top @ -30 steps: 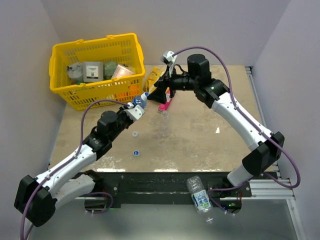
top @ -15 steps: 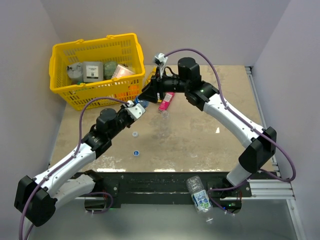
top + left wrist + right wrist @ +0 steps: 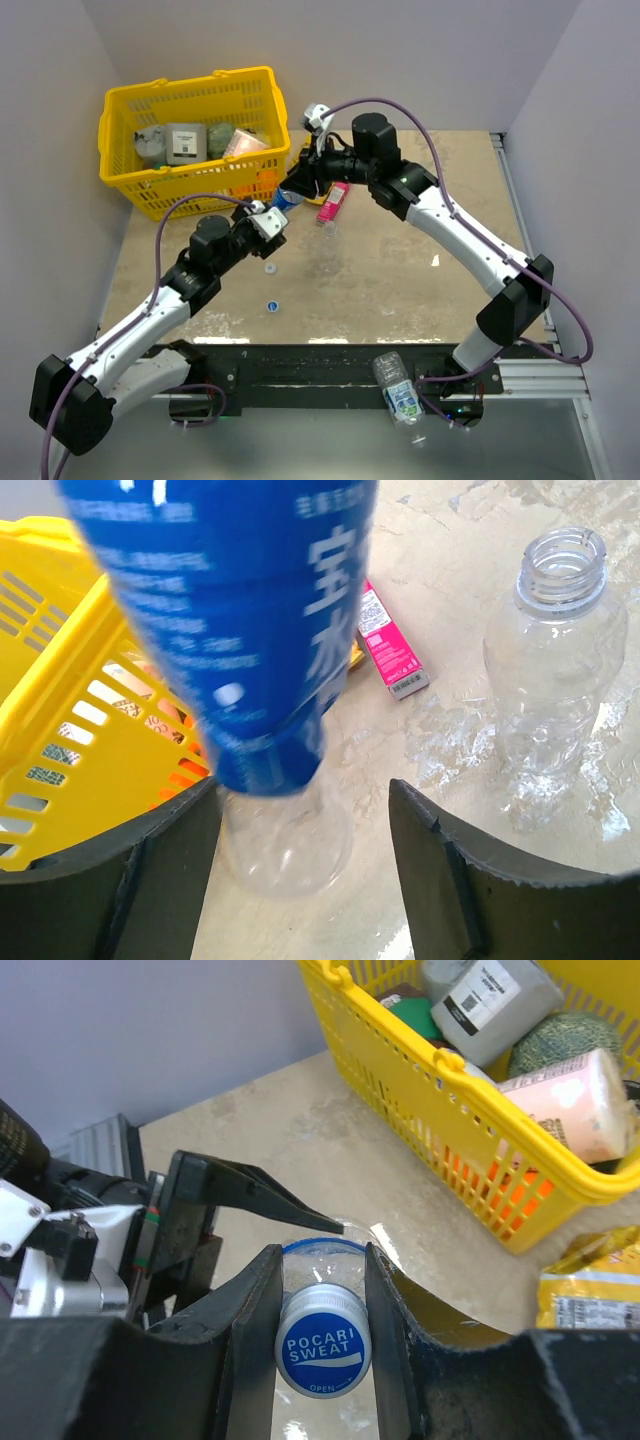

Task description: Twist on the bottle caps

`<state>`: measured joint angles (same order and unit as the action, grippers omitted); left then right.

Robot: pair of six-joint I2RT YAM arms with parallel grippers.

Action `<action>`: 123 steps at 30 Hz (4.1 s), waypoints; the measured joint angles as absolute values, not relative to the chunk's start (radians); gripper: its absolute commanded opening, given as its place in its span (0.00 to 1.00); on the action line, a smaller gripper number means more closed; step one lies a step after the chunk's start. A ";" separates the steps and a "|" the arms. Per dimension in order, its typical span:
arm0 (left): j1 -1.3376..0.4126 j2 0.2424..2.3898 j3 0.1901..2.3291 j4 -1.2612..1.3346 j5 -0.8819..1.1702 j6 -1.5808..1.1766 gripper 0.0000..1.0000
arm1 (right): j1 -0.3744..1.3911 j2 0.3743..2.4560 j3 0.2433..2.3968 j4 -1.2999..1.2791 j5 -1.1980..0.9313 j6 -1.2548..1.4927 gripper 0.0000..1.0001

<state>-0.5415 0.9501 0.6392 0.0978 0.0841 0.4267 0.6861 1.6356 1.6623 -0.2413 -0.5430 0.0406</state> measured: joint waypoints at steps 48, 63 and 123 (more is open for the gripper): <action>-0.376 0.910 0.639 0.017 0.118 0.278 0.99 | 0.291 1.566 1.443 -0.558 -0.273 -0.353 0.02; -0.318 0.935 0.640 0.002 0.143 0.270 1.00 | 0.285 1.558 1.334 -0.421 -0.361 -0.330 0.48; -1.219 1.901 1.806 -1.126 0.720 1.436 1.00 | 0.274 1.351 1.609 -0.351 -0.174 -0.139 0.89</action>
<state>-1.2194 1.9007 1.8065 -1.1255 0.7197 1.4357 0.2741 1.3506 1.6093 -0.3511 -0.1738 -0.1387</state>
